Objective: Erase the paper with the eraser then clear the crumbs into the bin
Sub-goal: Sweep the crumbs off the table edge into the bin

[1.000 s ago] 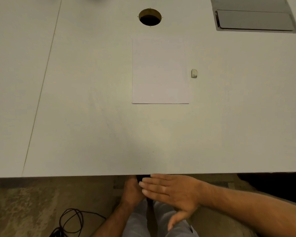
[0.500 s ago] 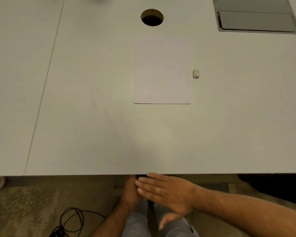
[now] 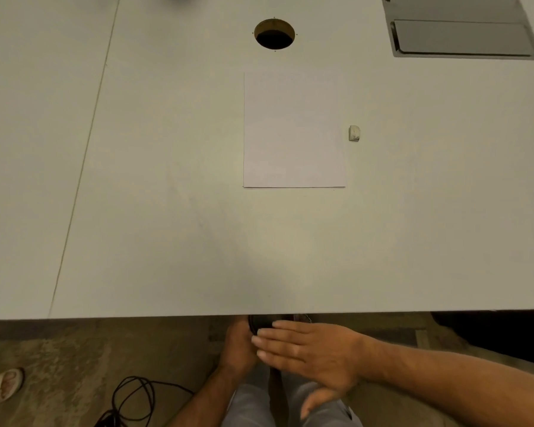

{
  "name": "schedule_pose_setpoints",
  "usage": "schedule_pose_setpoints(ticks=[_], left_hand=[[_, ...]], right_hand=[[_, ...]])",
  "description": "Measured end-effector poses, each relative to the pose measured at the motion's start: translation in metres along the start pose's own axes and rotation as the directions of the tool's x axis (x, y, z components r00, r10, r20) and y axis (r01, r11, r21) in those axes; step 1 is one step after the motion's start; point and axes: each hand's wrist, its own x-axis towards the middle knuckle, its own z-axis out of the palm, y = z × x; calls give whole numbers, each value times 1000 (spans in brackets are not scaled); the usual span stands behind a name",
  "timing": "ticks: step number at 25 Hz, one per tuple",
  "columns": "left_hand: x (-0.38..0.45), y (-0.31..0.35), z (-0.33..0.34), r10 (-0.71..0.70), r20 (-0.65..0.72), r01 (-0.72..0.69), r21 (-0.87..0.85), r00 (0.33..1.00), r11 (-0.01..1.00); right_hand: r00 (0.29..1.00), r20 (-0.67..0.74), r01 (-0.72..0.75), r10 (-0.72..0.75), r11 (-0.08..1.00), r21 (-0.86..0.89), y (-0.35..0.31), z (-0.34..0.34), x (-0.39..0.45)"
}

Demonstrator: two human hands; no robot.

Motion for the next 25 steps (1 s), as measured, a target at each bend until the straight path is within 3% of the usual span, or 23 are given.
schedule_pose_setpoints(ticks=[3,5,9,10,12,14,16,18,20,23,25], left_hand=[[-1,1,-1,37,23,-37,2,999,999],[-1,-3,-2,16,17,-16,9,1000,1000],[-3,-7,2,-45,-36,47,61,998,997],[-5,-5,2,-32,-61,38,87,998,996],[-4,0,1,11,-60,-4,107,998,994],[-5,3,1,6,-45,-3,73,999,997],[-5,2,1,13,-53,-9,77,998,997],[-6,-4,0,36,-58,-30,104,998,994],[-7,-4,-1,44,-53,-39,107,998,993],[-8,-4,1,28,-49,-23,84,998,996],[-11,-8,2,36,-59,-32,70,998,997]], right_hand=[[963,-109,-239,246,968,80,0,4,-1],[931,-64,-352,359,931,99,-2,5,1],[999,-22,-47,48,997,61,-9,3,3],[996,-67,-44,50,996,82,-5,1,5],[961,-155,-205,228,967,150,6,-2,13],[925,-129,-342,358,931,132,16,-5,18],[953,-44,-296,299,953,66,15,-3,16],[990,8,-137,137,991,-1,9,0,9],[998,1,-55,55,998,4,5,1,3],[982,-49,-182,185,982,55,5,0,1],[988,-1,-157,157,988,11,2,0,0]])
